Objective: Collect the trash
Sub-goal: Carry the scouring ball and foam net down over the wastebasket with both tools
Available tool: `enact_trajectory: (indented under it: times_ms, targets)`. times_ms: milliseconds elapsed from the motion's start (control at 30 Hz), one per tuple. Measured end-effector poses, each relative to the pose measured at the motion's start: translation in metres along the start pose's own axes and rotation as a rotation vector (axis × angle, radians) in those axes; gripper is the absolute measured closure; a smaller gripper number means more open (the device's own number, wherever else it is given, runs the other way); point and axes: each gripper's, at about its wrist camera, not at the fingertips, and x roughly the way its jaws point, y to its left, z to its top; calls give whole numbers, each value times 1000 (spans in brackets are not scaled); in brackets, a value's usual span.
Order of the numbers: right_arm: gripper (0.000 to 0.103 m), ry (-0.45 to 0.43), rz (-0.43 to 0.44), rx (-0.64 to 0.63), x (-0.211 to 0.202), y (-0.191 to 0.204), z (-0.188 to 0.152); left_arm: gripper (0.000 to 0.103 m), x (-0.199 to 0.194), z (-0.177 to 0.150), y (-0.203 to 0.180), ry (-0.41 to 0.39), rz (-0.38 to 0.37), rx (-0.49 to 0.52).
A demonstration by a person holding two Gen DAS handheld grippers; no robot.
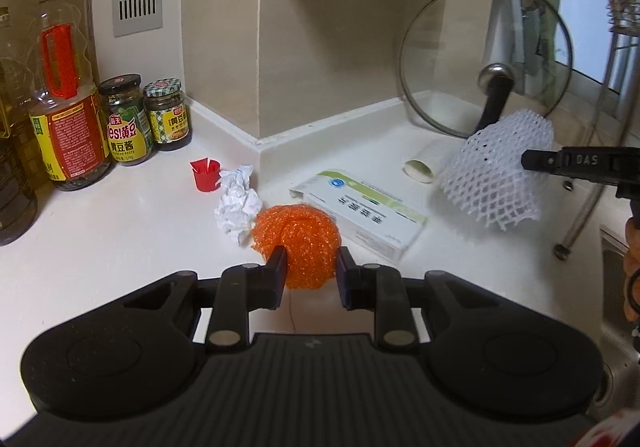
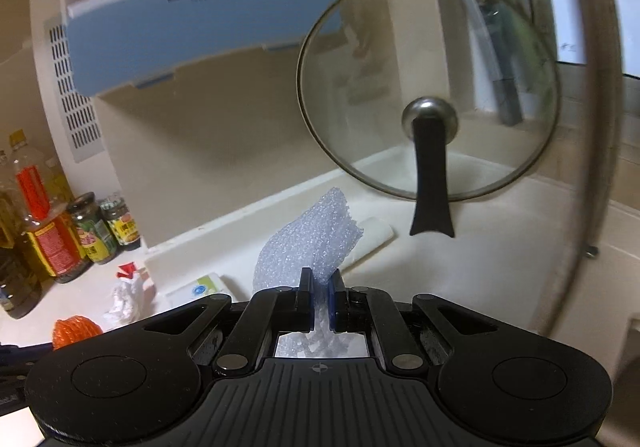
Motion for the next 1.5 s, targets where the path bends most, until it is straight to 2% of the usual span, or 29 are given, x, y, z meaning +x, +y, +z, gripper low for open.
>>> enact_trajectory:
  times_ms: [333,833,1133,1500]
  targets:
    - [96,31,26,-21,-80,50,-35,80,-68,-44,10,0,-57,-1]
    - [97,133,106,-60,-161,135,-115,80,-161,-128,58,60,-51,2]
    - [97,243,119,-103,-170,157,-166,80,-167,-177,65,159,-42,-11]
    - [97,407,173,-192,-138,161,-217,80,-141,-211,64,271,-8,-76]
